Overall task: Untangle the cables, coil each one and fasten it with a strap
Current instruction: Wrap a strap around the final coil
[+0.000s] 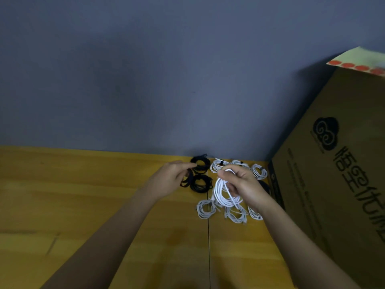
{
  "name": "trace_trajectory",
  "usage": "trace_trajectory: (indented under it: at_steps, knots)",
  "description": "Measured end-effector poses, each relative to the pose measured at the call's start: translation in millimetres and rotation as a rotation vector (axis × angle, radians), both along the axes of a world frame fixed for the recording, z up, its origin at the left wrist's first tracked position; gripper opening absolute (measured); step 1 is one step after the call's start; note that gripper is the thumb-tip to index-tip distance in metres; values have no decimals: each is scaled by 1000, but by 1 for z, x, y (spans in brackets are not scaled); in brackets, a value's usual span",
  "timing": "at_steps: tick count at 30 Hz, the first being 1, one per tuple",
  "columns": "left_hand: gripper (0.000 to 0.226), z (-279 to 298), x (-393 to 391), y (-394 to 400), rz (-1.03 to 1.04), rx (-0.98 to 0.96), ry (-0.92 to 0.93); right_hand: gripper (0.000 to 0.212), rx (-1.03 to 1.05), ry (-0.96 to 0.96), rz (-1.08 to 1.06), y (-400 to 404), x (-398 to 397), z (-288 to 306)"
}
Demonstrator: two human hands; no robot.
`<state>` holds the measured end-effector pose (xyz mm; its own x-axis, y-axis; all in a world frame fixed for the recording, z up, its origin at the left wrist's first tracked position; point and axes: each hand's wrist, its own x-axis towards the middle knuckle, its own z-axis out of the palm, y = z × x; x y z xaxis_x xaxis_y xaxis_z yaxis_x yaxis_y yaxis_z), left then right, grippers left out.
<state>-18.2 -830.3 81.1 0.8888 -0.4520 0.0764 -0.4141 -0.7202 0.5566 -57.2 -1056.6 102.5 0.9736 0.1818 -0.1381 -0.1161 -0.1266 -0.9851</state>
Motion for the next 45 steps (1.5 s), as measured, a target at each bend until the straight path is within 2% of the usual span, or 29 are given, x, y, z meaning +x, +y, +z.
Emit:
trace_trajectory:
  at_steps: [4,7,8,11,13,15,20,22,24,27,30,33,37,39,42,45]
  knots:
    - [35,7,2,-20,34,-151,27,22,68,13,27,9,0,5]
    - [33,9,5,-26,129,-254,27,29,-217,-46,67,15,-4,6]
    - [32,11,4,-29,153,-281,21,26,-252,-56,56,19,-4,4]
    - [31,17,2,-38,163,-353,61,22,-72,-24,4,29,-6,1]
    - [32,19,0,-43,157,-359,76,14,-35,-21,-20,34,-6,-1]
    - [29,21,-2,-43,165,-362,53,20,-16,-9,-42,33,-5,-3]
    - [19,26,6,-21,73,-251,77,18,-86,50,-12,9,-5,4]
    - [25,24,7,-15,-12,-149,49,20,-53,74,-20,0,-1,3]
    - [36,23,6,-11,-106,-57,-77,21,-40,84,4,-5,2,7]
    - [45,30,3,-10,-184,-17,-164,21,-34,91,56,-11,6,14]
    - [26,34,4,-16,-181,-43,-29,27,123,136,53,-10,8,18]
    - [18,31,2,-27,-198,-66,39,21,299,226,-42,-1,12,20]
    - [18,18,-1,-35,-69,6,-114,27,499,417,-14,9,15,20]
    - [18,16,-1,-39,-1,-39,-141,20,574,488,-27,13,13,22]
    - [19,17,2,-44,41,-255,32,18,613,527,-23,18,10,25]
    - [21,14,7,-47,126,-319,152,18,522,507,-11,20,8,24]
